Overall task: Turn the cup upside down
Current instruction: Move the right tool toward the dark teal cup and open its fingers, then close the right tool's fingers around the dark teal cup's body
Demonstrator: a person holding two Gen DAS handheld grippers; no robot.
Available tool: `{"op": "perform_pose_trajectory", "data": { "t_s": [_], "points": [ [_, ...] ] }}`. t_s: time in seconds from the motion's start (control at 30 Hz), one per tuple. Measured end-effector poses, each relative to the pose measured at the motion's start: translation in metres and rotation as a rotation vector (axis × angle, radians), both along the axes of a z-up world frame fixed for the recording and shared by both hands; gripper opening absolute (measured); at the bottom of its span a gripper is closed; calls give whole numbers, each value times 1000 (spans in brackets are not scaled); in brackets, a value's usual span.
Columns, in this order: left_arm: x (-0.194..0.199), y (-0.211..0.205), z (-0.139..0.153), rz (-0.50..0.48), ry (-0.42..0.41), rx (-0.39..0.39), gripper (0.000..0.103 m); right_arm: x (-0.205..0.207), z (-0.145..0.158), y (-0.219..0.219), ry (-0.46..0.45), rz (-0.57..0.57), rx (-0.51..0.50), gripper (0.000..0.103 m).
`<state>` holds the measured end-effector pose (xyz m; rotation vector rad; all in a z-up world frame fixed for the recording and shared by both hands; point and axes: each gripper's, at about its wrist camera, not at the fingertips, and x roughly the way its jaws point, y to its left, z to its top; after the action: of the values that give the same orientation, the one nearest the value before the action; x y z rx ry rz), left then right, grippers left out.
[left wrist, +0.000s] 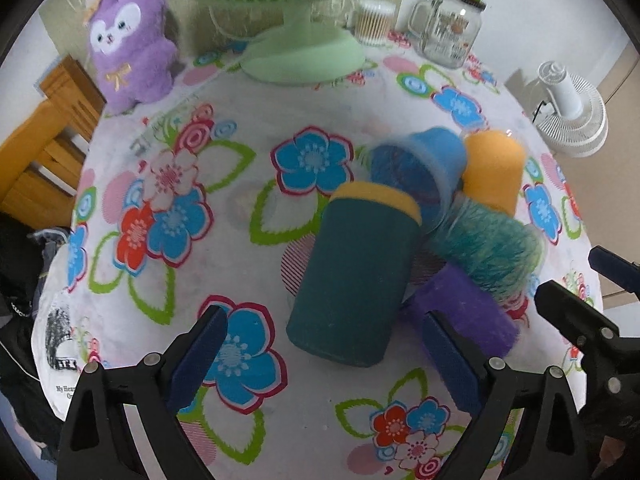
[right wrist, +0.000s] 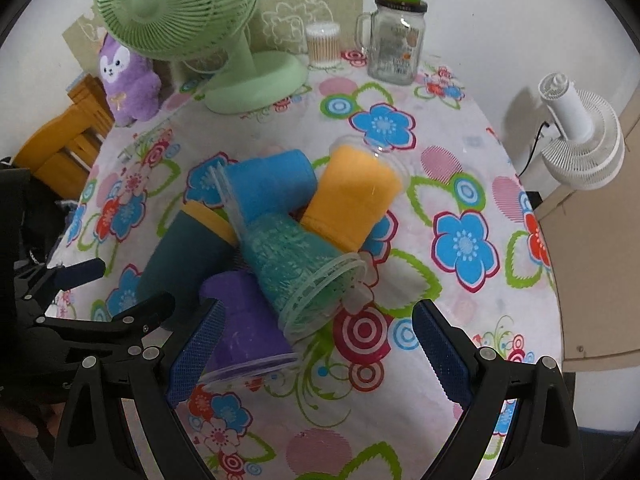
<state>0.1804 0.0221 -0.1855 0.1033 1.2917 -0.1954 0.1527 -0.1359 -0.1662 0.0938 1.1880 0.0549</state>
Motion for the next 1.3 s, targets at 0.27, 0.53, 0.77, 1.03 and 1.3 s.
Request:
{"op": "perform_pose_trajectory", "data": {
  "t_s": [0.27, 0.53, 0.77, 1.03, 1.3],
  "points": [
    [5, 1, -27, -14, 46, -19, 96, 6, -17, 5, 26, 12, 2, 96],
    [10, -4, -44, -55, 60, -46, 84, 7, -27, 5, 42, 19, -8, 96],
    [12, -7, -50, -84, 48, -56, 73, 6, -31, 3, 48, 25, -11, 96],
    [-2, -12, -32, -121, -41, -4, 71, 3, -26, 10, 36, 63, -11, 96],
    [-15, -6, -10, -91, -93, 14, 69, -5, -14, 16, 11, 110, 5, 96]
  ]
}}
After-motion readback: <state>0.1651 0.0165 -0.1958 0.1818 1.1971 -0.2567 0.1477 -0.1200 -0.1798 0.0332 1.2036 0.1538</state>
